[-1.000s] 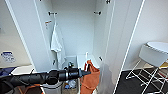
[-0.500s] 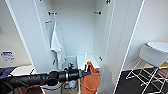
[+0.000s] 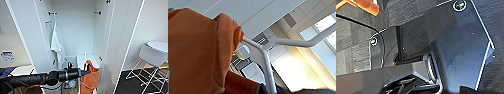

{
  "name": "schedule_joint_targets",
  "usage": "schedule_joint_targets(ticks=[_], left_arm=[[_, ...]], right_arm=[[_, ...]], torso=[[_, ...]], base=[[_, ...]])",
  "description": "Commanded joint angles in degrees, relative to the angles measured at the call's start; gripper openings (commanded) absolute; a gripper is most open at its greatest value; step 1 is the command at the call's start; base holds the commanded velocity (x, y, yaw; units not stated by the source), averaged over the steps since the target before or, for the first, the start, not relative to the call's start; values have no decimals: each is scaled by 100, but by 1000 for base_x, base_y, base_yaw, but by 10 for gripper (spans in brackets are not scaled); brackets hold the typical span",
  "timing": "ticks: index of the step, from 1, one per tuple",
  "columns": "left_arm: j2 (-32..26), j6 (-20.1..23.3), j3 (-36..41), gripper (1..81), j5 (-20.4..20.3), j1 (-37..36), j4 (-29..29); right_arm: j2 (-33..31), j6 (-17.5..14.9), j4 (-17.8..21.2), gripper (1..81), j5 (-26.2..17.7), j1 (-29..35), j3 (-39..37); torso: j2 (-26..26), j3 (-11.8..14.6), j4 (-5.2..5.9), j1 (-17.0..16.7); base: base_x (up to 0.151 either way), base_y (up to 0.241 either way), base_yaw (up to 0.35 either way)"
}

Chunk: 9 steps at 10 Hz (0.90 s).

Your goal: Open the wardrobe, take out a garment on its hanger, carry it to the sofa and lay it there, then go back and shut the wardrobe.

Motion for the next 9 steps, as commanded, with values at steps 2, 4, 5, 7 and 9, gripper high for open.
schedule_joint_targets(ticks=[2,4,5,7,9], left_arm=[[-22,81,167,10,-693,-949,175],[-31,81,176,10,-693,-923,184],[-31,89,176,10,-693,-905,184],[-39,107,211,10,-693,-905,184],[-39,81,211,10,-728,-896,184]], right_arm=[[-4,-10,-47,811,-204,216,24],[-21,-10,-29,811,-204,216,33],[-22,-10,-21,811,-204,216,33],[-31,-10,-21,811,-204,207,42],[-31,-10,-21,811,-204,198,42]], torso=[[0,0,0,0],[0,0,0,0],[0,0,0,0],[0,0,0,-2],[0,0,0,0]], base=[[0,0,-50],[0,0,-171],[0,0,-182],[0,0,-182],[0,0,-186]])
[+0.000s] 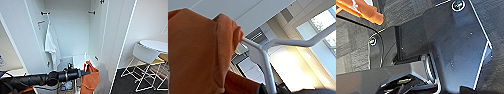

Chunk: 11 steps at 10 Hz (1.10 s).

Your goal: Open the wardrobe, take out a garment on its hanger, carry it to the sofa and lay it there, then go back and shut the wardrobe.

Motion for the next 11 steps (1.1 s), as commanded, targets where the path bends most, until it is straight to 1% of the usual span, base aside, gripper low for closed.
schedule_joint_targets(ticks=[1,11], left_arm=[[-41,83,219,10,-803,-946,184],[-59,128,421,10,-847,-928,315]], right_arm=[[28,-10,-32,811,-218,189,22],[54,-36,-67,811,-227,145,31]], torso=[[0,0,0,0],[0,0,0,0]], base=[[0,0,-191],[0,0,-206]])
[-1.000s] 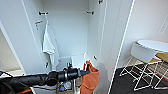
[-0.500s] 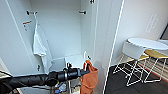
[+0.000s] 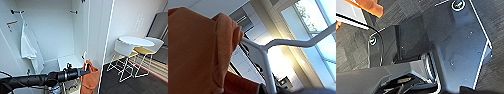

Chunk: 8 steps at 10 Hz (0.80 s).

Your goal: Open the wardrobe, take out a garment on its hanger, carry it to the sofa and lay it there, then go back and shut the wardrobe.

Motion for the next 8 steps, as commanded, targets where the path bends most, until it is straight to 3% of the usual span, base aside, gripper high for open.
schedule_joint_targets(ticks=[1,8], left_arm=[[0,94,319,10,-628,-942,303],[-35,103,398,10,-628,-942,321]], right_arm=[[40,-27,-62,811,-235,164,31],[66,-27,-62,811,-270,163,22]], torso=[[0,0,0,0],[0,0,0,5]], base=[[0,0,-215],[0,0,-227]])
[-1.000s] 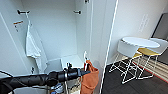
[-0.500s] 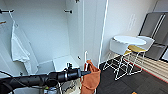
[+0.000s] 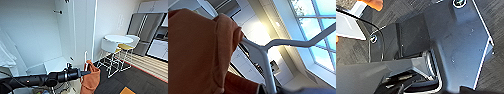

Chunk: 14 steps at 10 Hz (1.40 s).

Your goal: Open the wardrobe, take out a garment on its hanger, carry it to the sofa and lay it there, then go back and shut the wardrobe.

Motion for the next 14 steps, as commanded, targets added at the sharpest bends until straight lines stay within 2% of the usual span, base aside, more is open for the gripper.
schedule_joint_targets(ticks=[1,14], left_arm=[[-50,105,351,10,-607,-939,301],[-323,105,605,10,-607,-939,592]], right_arm=[[25,-14,-70,811,-221,185,15],[60,-14,-62,811,-256,167,-2]], torso=[[0,0,0,0],[2,0,0,2]], base=[[0,0,-235],[0,0,-245]])
